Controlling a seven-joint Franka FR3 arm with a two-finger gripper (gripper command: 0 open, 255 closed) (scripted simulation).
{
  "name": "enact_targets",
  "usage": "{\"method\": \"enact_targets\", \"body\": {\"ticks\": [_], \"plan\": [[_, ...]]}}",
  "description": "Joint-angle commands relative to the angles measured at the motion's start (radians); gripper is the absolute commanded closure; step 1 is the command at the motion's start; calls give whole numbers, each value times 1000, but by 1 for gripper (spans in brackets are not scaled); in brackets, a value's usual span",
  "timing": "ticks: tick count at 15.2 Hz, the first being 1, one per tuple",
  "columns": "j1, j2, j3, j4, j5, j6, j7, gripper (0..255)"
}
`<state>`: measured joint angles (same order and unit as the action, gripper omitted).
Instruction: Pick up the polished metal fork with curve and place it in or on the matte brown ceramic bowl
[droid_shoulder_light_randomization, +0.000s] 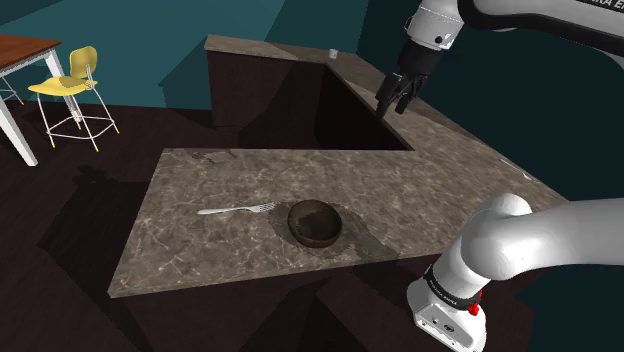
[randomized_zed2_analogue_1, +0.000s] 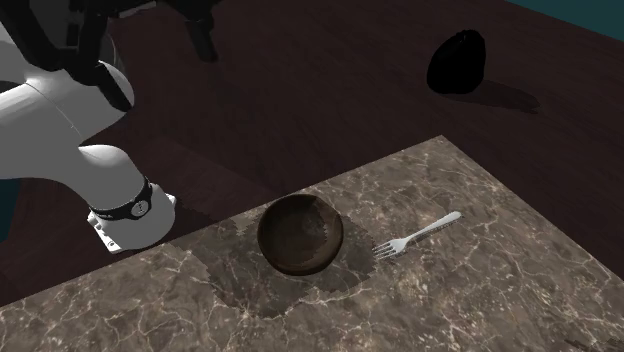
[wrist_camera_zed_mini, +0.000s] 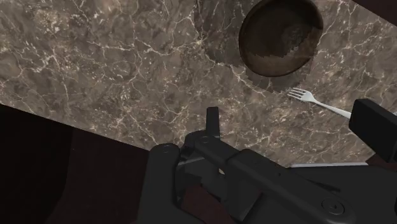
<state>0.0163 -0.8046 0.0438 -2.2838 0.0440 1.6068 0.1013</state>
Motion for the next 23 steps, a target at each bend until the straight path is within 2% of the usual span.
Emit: {"method": "enact_targets", "body": {"ticks": [1, 12, 23], "plan": [[0, 0, 0, 0, 0, 0, 0, 0], [73, 320, 27, -22, -8, 296, -156, 0], [130, 697, 77, 83, -43, 518, -281, 0]]}}
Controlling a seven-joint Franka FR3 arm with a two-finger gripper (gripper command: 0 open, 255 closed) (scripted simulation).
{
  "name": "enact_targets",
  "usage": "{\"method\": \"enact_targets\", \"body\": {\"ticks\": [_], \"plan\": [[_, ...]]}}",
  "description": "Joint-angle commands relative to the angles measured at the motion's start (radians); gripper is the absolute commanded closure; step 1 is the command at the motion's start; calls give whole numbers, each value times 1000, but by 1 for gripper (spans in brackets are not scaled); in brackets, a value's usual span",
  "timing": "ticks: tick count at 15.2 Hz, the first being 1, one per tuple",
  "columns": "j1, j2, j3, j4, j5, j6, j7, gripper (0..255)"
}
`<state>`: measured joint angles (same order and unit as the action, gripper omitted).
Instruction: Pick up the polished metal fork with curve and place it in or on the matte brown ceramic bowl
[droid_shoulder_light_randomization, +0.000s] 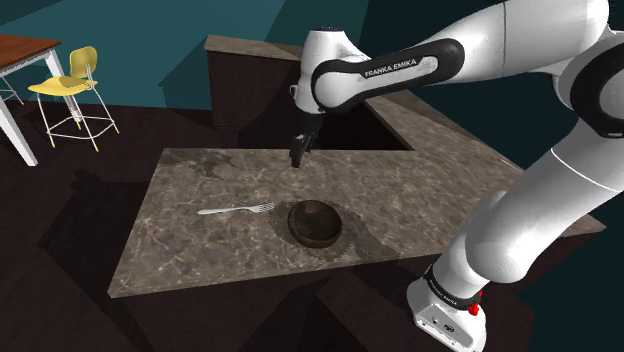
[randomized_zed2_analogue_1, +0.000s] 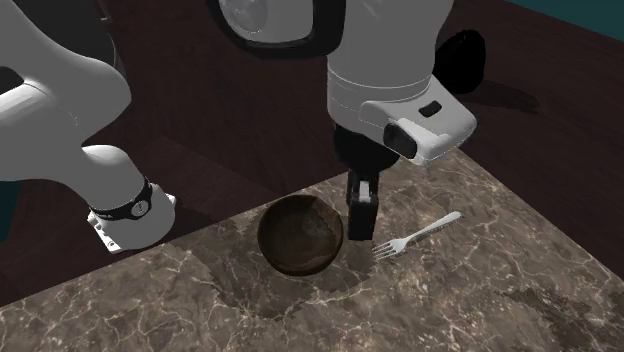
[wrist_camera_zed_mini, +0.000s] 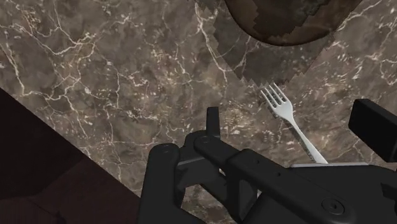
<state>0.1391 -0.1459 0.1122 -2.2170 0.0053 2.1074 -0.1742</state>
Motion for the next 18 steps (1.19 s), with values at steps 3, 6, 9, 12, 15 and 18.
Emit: {"method": "enact_targets", "body": {"ticks": [3, 6, 9, 12, 15, 18], "plan": [[22, 145, 24, 64, -25, 62, -32, 0], [38, 251, 39, 119, -50, 98, -54, 0], [56, 357, 51, 181, -79, 127, -74, 0], [78, 463, 61, 250, -111, 148, -93, 0], [102, 565, 68, 322, -143, 162, -111, 0], [103, 589, 63, 314, -150, 194, -107, 0]]}}
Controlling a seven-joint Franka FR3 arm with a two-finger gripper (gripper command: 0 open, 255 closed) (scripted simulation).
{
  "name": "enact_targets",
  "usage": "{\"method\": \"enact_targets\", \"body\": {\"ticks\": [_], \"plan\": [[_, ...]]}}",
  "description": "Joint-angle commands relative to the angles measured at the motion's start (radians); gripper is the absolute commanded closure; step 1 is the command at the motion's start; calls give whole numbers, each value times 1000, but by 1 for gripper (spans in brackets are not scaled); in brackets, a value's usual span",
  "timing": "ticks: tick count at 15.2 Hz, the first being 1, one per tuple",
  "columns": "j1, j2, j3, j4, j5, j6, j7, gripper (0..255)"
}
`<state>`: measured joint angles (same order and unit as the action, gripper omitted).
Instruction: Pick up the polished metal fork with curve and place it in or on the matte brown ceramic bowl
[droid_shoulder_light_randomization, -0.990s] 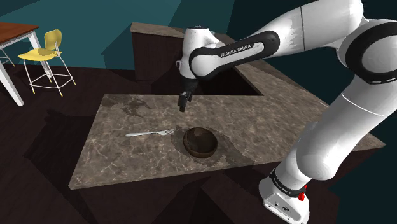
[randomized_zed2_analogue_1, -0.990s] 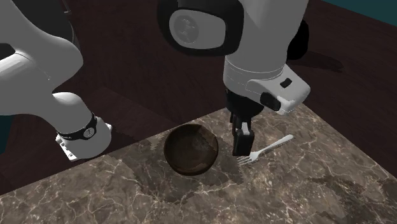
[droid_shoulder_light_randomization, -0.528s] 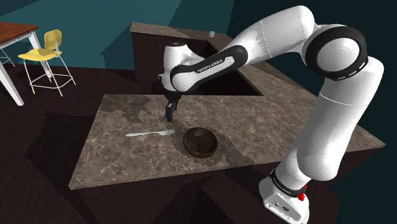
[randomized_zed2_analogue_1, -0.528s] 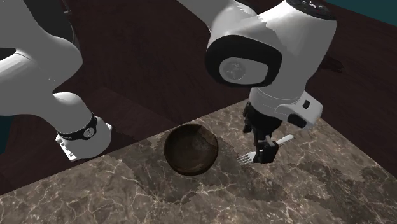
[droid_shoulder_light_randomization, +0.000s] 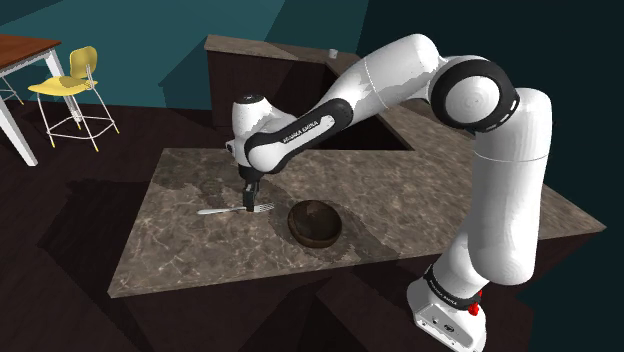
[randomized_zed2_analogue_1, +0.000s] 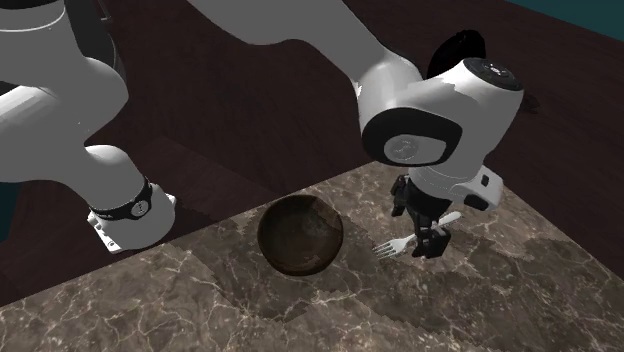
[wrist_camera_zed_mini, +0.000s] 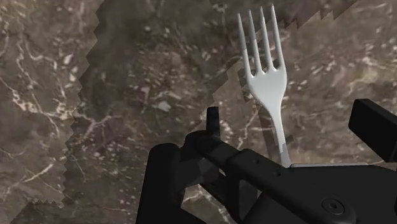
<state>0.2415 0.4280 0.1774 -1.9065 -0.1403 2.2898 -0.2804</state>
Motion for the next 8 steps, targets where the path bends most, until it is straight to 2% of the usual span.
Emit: {"method": "enact_targets", "body": {"ticks": [1, 8], "plan": [[2, 23, -3, 1, -7, 22, 1, 0], [4, 54, -9, -6, -15, 59, 7, 0]]}}
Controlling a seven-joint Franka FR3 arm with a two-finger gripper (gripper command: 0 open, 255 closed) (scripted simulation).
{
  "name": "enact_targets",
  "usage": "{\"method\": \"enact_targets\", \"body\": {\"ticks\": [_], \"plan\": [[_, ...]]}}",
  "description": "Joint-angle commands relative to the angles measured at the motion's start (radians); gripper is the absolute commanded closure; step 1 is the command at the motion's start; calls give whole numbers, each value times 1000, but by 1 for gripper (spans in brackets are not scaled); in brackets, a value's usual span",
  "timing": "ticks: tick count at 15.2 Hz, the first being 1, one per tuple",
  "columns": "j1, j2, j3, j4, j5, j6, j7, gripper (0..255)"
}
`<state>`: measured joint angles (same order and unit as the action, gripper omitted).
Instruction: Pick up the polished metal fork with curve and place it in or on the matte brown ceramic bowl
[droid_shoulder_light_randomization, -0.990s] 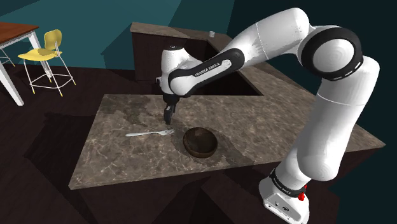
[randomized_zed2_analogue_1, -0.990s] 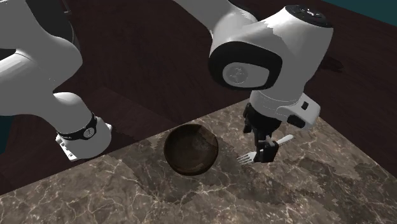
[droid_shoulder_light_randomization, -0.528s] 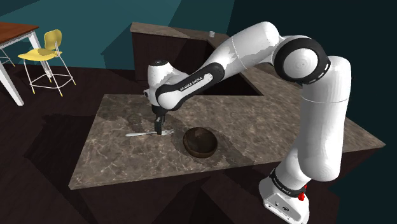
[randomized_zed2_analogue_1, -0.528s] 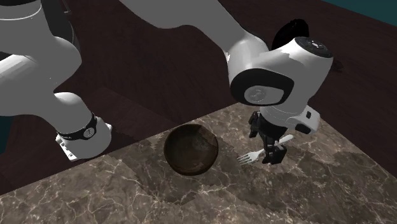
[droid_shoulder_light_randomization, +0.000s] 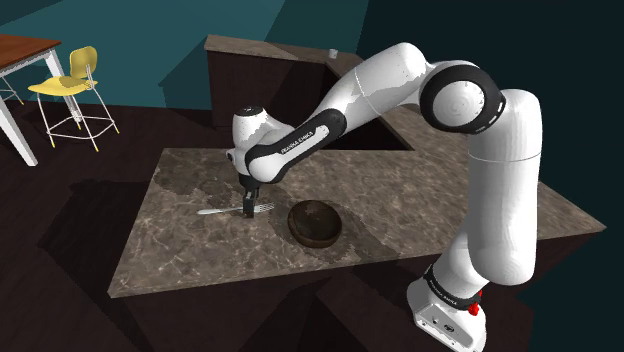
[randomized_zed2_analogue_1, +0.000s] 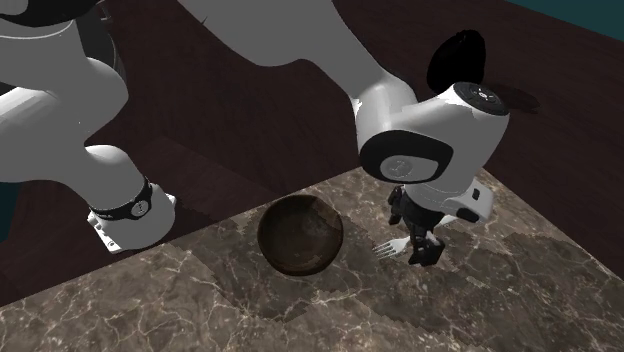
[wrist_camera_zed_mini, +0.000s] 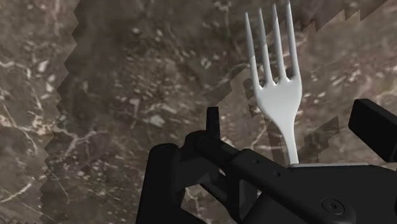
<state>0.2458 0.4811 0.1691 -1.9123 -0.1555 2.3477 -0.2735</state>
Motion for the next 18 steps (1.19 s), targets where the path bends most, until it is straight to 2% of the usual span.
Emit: {"method": "enact_targets", "body": {"ticks": [1, 5, 6, 15, 18], "plan": [[0, 1, 0, 0, 0, 1, 0, 0], [0, 1, 0, 0, 0, 1, 0, 0], [0, 1, 0, 0, 0, 1, 0, 255], [0, 1, 0, 0, 0, 1, 0, 255], [-3, -26, 5, 3, 7, -29, -6, 255]]}}
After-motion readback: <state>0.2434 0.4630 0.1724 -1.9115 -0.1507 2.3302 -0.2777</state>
